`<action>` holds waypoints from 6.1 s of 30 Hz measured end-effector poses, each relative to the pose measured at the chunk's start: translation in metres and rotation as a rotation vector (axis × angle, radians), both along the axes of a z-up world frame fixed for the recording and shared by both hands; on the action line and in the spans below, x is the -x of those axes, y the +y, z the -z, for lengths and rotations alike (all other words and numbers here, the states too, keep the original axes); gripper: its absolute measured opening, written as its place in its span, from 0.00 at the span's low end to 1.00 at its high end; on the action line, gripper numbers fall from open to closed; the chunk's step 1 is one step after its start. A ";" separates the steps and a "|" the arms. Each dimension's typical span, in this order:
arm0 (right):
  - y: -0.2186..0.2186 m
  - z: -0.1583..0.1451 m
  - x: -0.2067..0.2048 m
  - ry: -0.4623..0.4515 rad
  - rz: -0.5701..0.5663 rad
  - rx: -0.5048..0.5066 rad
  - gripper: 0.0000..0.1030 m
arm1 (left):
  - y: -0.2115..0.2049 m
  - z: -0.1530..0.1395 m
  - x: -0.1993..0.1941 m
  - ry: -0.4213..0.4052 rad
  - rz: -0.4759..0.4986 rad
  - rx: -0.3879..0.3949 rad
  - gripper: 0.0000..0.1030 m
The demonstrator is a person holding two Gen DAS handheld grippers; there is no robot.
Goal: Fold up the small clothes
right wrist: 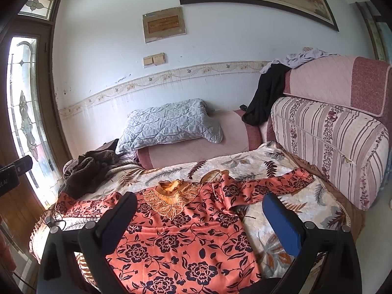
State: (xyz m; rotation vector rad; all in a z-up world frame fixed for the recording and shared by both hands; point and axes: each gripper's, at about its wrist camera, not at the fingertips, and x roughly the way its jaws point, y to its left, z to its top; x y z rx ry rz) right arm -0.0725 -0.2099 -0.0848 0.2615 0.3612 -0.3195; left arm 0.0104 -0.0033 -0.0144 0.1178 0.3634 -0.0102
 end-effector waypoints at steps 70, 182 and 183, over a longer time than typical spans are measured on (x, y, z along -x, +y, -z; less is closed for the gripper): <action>-0.449 0.287 -0.156 0.038 0.514 -0.931 0.53 | -0.118 0.326 -0.297 0.686 0.145 -0.144 1.00; -0.088 0.237 -0.340 0.351 -0.287 -0.416 0.56 | 0.277 0.322 -0.405 0.610 -0.481 0.651 0.95; -0.087 0.237 -0.342 0.349 -0.291 -0.415 0.56 | 0.281 0.322 -0.409 0.589 -0.482 0.647 0.92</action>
